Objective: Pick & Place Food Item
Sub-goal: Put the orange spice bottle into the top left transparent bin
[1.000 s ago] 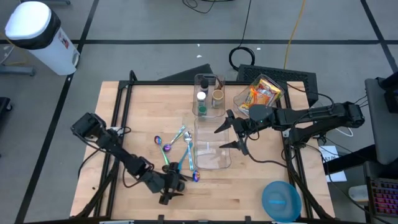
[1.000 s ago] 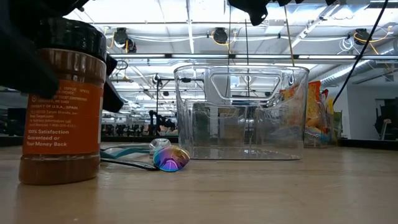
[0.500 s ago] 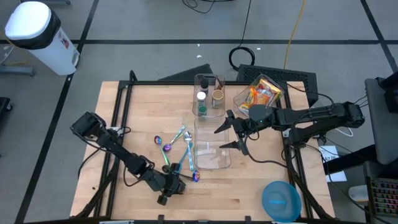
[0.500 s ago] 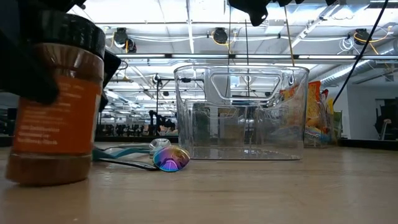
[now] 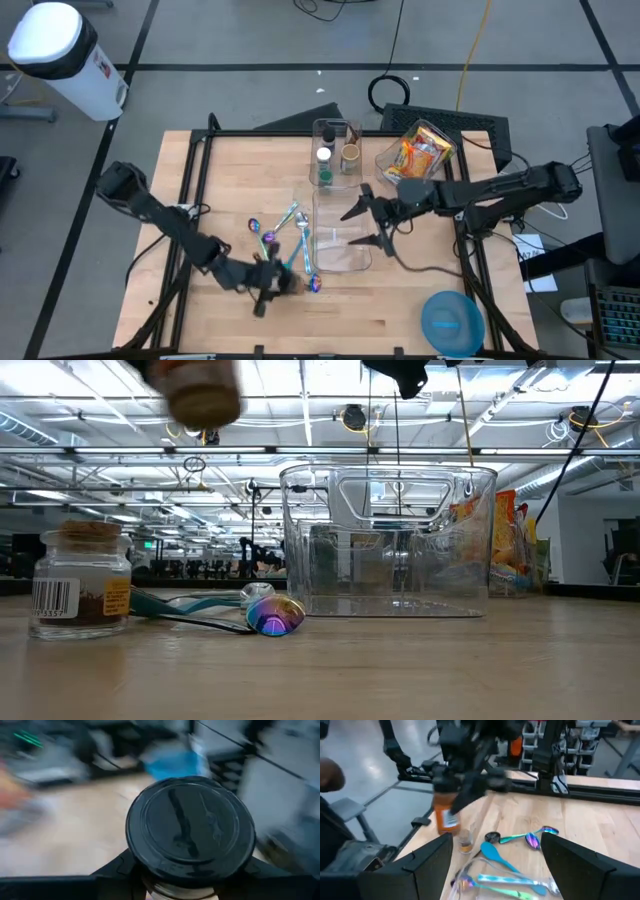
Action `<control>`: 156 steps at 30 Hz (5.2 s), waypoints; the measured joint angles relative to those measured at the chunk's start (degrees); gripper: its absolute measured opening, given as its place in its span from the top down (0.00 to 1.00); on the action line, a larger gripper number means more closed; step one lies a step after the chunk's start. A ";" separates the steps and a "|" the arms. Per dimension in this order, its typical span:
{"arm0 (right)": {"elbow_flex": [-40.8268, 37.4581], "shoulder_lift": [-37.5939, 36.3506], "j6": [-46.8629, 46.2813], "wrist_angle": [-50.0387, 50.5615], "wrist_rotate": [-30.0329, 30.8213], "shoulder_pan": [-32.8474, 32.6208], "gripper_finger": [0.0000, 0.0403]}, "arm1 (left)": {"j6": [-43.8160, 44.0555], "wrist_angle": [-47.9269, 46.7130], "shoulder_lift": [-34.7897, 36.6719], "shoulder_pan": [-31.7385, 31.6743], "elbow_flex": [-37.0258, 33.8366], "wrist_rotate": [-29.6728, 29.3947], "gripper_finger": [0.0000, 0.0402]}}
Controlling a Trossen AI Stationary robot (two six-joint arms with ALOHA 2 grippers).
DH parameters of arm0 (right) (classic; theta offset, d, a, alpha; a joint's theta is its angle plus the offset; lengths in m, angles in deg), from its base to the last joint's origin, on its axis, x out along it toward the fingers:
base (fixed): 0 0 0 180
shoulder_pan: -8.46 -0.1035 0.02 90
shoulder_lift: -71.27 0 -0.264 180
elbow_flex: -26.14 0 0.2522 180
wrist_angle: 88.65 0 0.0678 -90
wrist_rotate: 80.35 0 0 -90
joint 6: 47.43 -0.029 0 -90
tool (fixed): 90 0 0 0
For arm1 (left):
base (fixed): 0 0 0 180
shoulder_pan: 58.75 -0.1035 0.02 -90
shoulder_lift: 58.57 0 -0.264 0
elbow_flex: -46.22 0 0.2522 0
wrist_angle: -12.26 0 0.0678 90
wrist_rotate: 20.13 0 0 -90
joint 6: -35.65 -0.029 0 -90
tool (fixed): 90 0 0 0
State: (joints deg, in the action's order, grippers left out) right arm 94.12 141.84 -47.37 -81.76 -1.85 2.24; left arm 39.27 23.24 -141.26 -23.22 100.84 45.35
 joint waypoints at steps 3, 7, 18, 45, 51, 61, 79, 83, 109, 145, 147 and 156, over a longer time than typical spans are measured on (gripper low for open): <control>-1.24 3.84 1.00 -6.76 4.09 -3.26 0.27 | -4.02 2.12 3.30 -2.34 0.00 -6.37 0.57; -3.12 10.92 1.27 -18.81 10.29 -6.75 0.27 | -8.35 6.29 4.66 -6.53 0.07 -5.76 0.58; 0.64 23.82 -1.52 -30.46 15.98 -5.49 0.27 | -6.48 6.47 4.64 -13.16 0.07 -0.40 0.58; -0.80 15.10 -0.62 -23.86 20.96 -5.06 0.64 | -8.29 0.49 16.76 -13.18 -1.49 4.41 0.32; -6.23 15.01 0.57 -38.90 21.65 -5.62 0.64 | -9.42 25.73 10.23 -16.53 -9.03 11.03 0.28; -6.49 15.24 0.22 -39.45 21.74 -5.92 0.64 | -6.05 29.89 1.55 -21.18 -5.95 12.03 0.29; -6.06 17.33 0.10 -40.57 20.74 -6.27 0.66 | -7.58 29.59 -5.31 -22.41 -0.17 12.45 0.44; -6.06 17.33 -0.01 -40.23 20.82 -6.19 0.66 | -7.12 30.06 -5.33 -22.41 -0.17 12.47 0.49; -6.25 7.18 -4.41 -13.56 18.47 -6.70 0.44 | -3.86 18.55 -0.77 -21.25 0.01 8.85 0.68; 20.75 17.55 -2.44 15.17 16.25 1.04 0.18 | 5.75 2.92 -0.87 -22.17 -0.04 7.29 0.67; 20.76 17.55 -2.53 15.53 13.44 1.38 0.21 | 5.73 2.82 -0.92 -22.15 -0.04 7.50 0.67; 20.83 19.95 -3.07 14.76 11.41 1.29 0.29 | 5.56 2.55 -0.94 -22.07 -0.07 8.00 0.67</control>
State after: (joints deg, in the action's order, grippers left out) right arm 114.95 161.79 -50.44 -67.00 9.57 3.53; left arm 44.82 25.79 -142.20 -45.29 100.77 53.35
